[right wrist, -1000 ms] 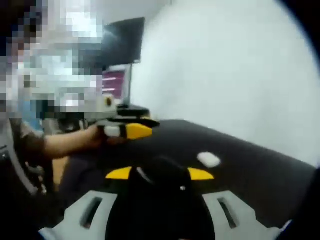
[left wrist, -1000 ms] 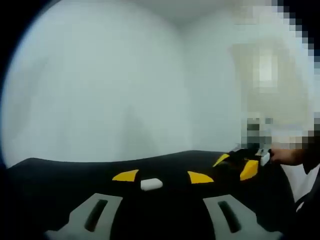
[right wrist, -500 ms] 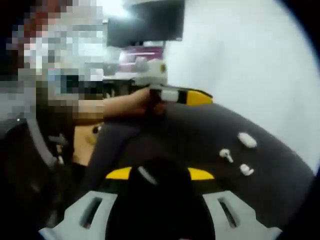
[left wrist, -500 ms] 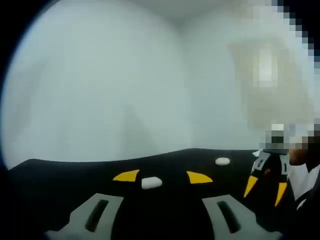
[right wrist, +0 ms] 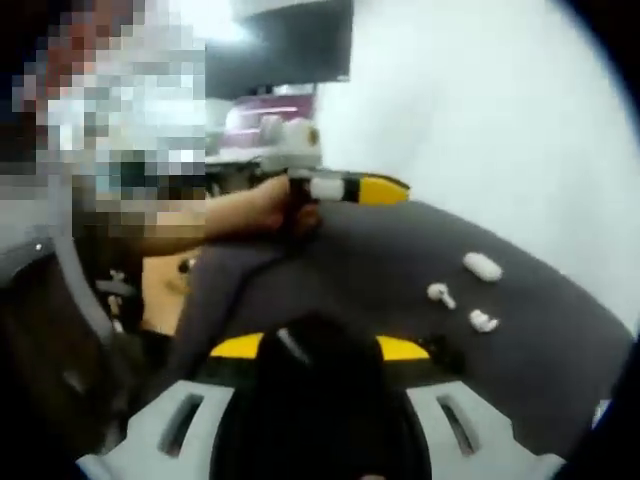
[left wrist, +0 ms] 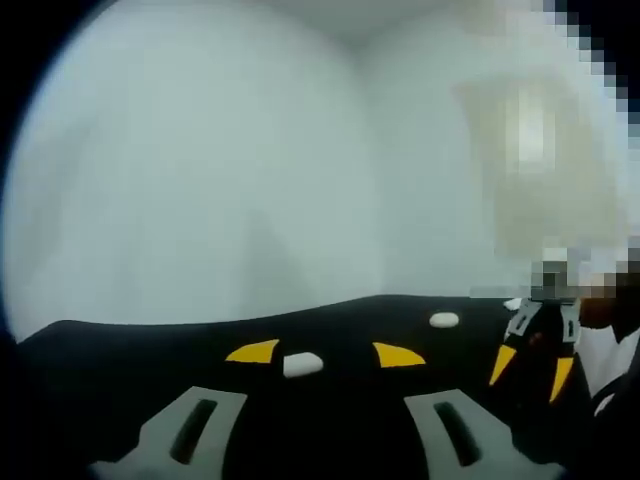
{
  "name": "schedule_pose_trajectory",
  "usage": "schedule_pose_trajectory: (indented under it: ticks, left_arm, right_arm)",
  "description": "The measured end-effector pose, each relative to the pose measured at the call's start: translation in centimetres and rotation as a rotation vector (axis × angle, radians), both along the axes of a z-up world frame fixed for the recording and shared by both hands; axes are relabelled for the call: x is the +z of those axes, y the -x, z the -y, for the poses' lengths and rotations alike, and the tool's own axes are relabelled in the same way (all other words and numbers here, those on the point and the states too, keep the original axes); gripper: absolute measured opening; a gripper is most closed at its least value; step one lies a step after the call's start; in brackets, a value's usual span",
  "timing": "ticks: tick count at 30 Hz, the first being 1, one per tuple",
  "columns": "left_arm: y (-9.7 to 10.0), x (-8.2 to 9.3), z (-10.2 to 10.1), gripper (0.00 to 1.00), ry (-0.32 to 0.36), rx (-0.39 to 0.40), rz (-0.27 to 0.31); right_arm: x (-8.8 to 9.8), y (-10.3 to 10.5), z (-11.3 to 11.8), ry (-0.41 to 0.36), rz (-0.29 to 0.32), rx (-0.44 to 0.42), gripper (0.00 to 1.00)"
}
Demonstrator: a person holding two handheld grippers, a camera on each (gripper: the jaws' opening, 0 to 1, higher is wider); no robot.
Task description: Pick up three earphones and place each one into its charging case using tactile feedback, ensure that each earphone is properly inserted and securely positioned inside the case.
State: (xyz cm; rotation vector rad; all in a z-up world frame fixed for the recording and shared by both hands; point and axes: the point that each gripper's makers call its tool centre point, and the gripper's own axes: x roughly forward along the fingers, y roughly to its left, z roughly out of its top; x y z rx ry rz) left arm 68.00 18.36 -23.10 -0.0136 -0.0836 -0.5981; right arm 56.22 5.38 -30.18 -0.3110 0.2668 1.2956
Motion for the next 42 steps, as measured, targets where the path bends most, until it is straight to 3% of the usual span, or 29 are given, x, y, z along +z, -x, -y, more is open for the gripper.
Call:
schedule_pose_trajectory:
  ticks: [5, 8, 10, 13, 16, 19, 25, 30, 42]
  left_arm:
    - [0.1, -0.1, 0.3, 0.32, -0.026, 0.0, 0.008]
    - [0.1, -0.2, 0.4, 0.32, -0.039, -0.001, 0.006]
    - [0.1, -0.4, 0.5, 0.32, -0.051, -0.001, 0.005]
    - [0.1, -0.6, 0.8, 0.32, -0.075, -0.004, 0.006]
    - [0.2, -0.7, 0.9, 0.32, -0.094, -0.007, 0.008]
    - [0.3, -0.8, 1.0, 0.32, -0.096, -0.013, 0.006]
    - [0.4, -0.9, 1.2, 0.32, -0.106, -0.023, 0.004]
    - [0.4, -0.9, 1.3, 0.32, -0.111, -0.027, 0.002]
    - [0.3, -1.4, 1.6, 0.32, -0.139, -0.032, -0.004]
  right_arm:
    - [0.7, 0.5, 0.3, -0.038, -0.162, -0.125, 0.42]
    - [0.9, 0.9, -0.1, -0.057, -0.204, -0.175, 0.42]
    - [0.5, 0.9, -0.3, -0.036, -0.185, -0.217, 0.42]
    - [-0.6, 0.3, -0.2, 0.03, -0.085, -0.283, 0.42]
    - [-1.8, 0.7, -0.9, 0.057, -0.085, -0.28, 0.43]
    - [-2.0, 0.3, -1.3, 0.062, -0.002, -0.256, 0.38]
    - [-2.2, 0.4, -1.1, 0.062, -0.075, -0.185, 0.38]
    - [-2.2, 0.5, -0.3, 0.088, -0.061, -0.152, 0.4]
    - [-1.8, -1.1, 2.8, 0.103, -0.02, -0.179, 0.4]
